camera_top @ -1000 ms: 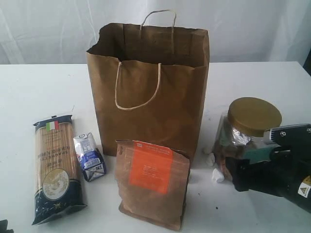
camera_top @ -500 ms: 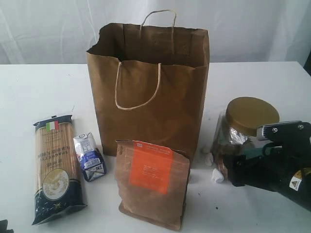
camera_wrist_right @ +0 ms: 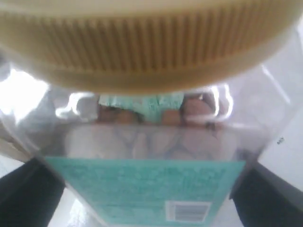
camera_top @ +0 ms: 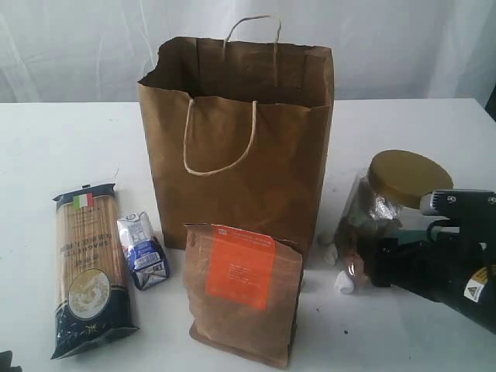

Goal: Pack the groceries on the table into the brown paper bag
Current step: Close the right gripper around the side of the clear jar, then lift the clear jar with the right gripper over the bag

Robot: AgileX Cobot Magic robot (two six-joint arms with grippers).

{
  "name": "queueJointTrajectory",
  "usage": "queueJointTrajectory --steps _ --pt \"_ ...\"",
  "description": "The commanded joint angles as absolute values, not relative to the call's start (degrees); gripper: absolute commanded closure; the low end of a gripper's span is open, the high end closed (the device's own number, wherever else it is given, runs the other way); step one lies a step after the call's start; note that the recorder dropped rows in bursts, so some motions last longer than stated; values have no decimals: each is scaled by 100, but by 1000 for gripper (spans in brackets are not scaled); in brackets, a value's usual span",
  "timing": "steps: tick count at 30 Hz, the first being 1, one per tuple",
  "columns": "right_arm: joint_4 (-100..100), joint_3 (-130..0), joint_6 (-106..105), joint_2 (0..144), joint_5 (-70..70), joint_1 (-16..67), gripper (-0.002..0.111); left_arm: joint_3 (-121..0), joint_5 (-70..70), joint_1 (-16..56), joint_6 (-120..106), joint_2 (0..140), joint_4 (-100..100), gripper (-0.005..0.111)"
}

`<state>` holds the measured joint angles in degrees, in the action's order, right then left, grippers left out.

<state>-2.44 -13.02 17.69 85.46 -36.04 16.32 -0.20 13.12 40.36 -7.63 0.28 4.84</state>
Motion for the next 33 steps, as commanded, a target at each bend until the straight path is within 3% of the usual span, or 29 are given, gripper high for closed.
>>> queueJointTrajectory --steps 1,11,18,33 --pt "-238 -1323 1778 8007 -3726 1590 108 0 1338 4071 -770 0 503 85" --pt "381 -1323 678 6360 -3109 1590 108 0 1338 4071 -770 0 503 85" --pt "450 -1323 619 6180 -2064 1590 108 0 1338 4071 -770 0 503 85" --pt "857 -1668 287 5436 -3026 1590 108 0 1338 4071 -770 0 503 85"
